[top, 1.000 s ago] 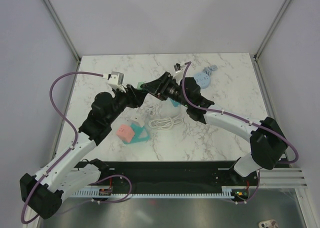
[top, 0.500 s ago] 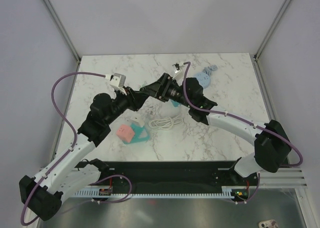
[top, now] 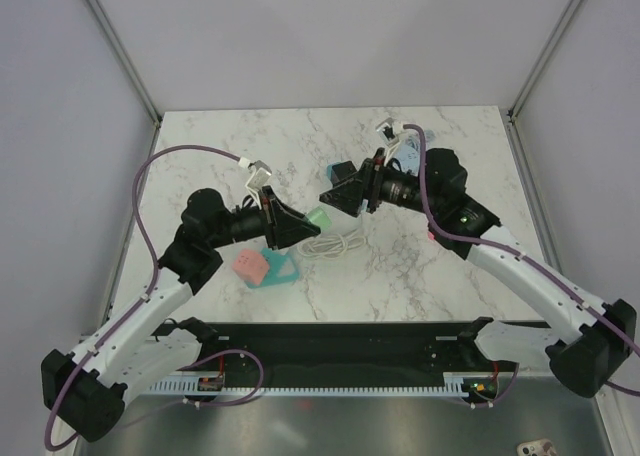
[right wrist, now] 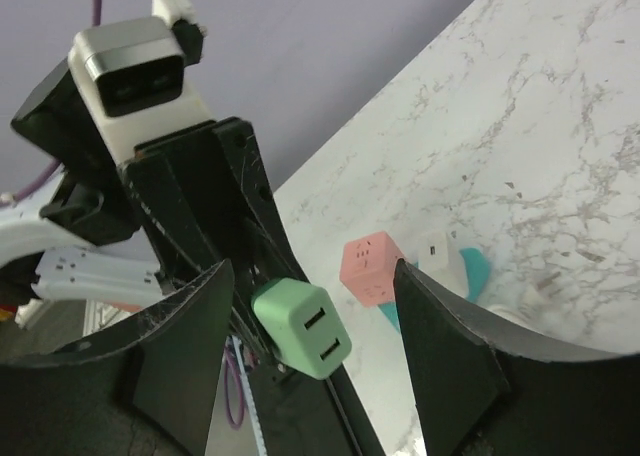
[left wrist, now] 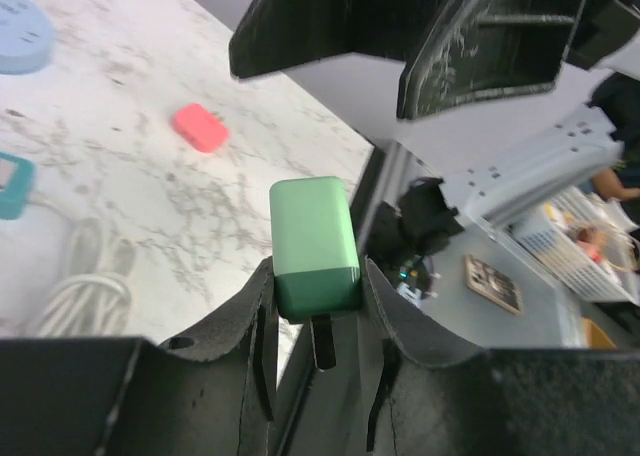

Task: Insert the plug

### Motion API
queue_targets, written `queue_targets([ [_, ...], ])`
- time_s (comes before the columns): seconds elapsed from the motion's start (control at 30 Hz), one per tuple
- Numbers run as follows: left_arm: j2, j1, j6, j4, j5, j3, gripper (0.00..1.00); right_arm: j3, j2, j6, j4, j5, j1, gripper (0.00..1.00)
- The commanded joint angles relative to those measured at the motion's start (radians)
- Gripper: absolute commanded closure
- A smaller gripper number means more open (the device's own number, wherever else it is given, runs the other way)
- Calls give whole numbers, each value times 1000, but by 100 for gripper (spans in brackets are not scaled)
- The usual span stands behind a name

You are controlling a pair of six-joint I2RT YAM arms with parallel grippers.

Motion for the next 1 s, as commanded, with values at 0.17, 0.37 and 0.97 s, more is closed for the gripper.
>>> queue_targets([
  [0.17,47,25,-255,340,264,-25,98,-16,-163,-195,-184,-251,-27,28],
  [0.37,93,25,-370,518,317,-4,98,-10,-176,-184,-192,-279,-25,27],
  [0.97,197,24,-539,816,436,-4,98,-44,-110,2,48,-388,-27,49],
])
